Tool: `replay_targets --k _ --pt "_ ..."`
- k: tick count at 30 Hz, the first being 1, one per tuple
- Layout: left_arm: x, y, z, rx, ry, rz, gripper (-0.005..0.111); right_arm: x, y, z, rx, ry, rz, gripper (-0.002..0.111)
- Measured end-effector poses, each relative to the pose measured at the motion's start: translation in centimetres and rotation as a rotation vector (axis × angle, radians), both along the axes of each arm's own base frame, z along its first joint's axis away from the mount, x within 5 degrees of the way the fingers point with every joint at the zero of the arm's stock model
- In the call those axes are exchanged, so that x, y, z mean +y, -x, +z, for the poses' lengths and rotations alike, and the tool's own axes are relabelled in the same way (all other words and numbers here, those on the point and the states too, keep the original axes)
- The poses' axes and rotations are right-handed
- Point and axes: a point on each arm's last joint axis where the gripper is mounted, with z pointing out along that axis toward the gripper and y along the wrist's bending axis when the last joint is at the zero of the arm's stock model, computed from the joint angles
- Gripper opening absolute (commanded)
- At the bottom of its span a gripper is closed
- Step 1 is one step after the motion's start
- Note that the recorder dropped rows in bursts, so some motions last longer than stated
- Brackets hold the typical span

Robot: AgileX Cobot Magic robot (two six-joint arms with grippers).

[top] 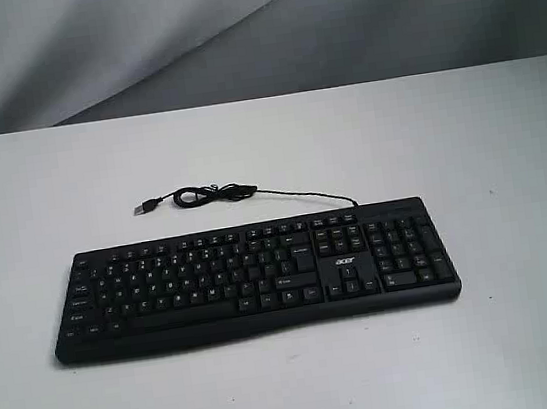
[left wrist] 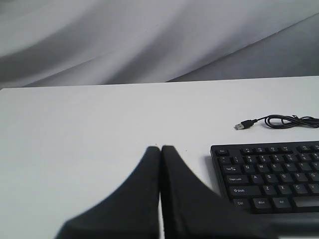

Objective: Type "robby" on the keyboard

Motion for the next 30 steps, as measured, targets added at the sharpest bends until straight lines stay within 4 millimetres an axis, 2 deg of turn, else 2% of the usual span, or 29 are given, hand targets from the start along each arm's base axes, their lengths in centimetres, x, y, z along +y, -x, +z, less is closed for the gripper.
replay_targets --k 10,15,22,25,30 --pt "0.0 0.0 0.0 0.000 0.000 0.000 0.001 0.0 0.0 0.0 -0.002 0.000 0.000 0.000" --pt "0.0 0.0 0.0 0.000 0.000 0.000 0.001 0.0 -0.2 0.7 -0.077 0.004 0.005 0.000" --pt "0.0 0.0 0.0 0.000 0.000 0.000 0.001 0.2 -0.2 3.3 -0.364 0.017 0.022 0.000" --pt "0.0 0.0 0.0 0.000 0.000 0.000 0.001 0.3 0.1 4.8 -0.536 0.025 0.032 0.000" --pt "0.0 0.0 0.0 0.000 0.000 0.000 0.001 0.4 0.7 6.4 -0.719 0.034 0.043 0.000"
